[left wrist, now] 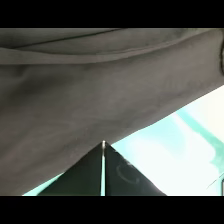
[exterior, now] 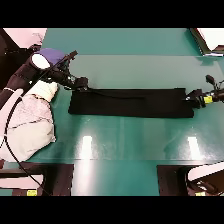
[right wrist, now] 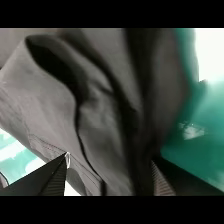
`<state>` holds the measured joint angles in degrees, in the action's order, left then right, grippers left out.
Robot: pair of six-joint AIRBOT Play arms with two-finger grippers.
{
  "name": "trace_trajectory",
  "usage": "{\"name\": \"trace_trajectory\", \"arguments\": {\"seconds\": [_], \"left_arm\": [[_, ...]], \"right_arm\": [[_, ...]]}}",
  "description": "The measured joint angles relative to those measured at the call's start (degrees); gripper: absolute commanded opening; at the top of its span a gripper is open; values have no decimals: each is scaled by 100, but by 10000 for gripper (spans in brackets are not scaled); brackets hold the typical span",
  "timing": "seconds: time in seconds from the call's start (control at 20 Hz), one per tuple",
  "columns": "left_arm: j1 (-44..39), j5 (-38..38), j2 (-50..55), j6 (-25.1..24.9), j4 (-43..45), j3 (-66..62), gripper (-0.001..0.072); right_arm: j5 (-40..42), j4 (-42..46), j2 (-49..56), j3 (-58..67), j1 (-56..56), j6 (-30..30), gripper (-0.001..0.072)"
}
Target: Fold the shirts.
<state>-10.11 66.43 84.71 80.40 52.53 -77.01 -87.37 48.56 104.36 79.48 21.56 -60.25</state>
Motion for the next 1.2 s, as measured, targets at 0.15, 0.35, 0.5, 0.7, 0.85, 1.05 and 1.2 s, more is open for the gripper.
{"name": "trace_trajectory", "arguments": {"seconds": [0.15, 0.35, 0.5, 0.7, 0.85, 1.05, 1.2], "left_arm": [[-149, -120, 11, 168, 2, 0, 26], [-518, -680, 164, 299, 33, -116, 25], [-813, -881, 584, 345, 28, -435, 25], [-1270, -979, 1499, 361, -109, -1126, 25], [-1613, -1049, 2155, 426, -232, -1650, 25], [-1954, -1172, 2780, 470, -356, -2223, 25], [-2061, -1322, 2994, 498, -402, -2435, 26]], "right_arm": [[63, 111, 55, 4, -308, 50, 129], [24, 96, -120, 11, -562, 83, 10], [-7, 70, -573, 35, -656, -37, 9], [-197, 61, -1268, 503, -966, -584, 9], [-339, 48, -1602, 1165, -1432, -1014, 9], [-417, 44, -1733, 2170, -2251, -1438, 9], [-437, 48, -1606, 2870, -2885, -1613, 9]]}}
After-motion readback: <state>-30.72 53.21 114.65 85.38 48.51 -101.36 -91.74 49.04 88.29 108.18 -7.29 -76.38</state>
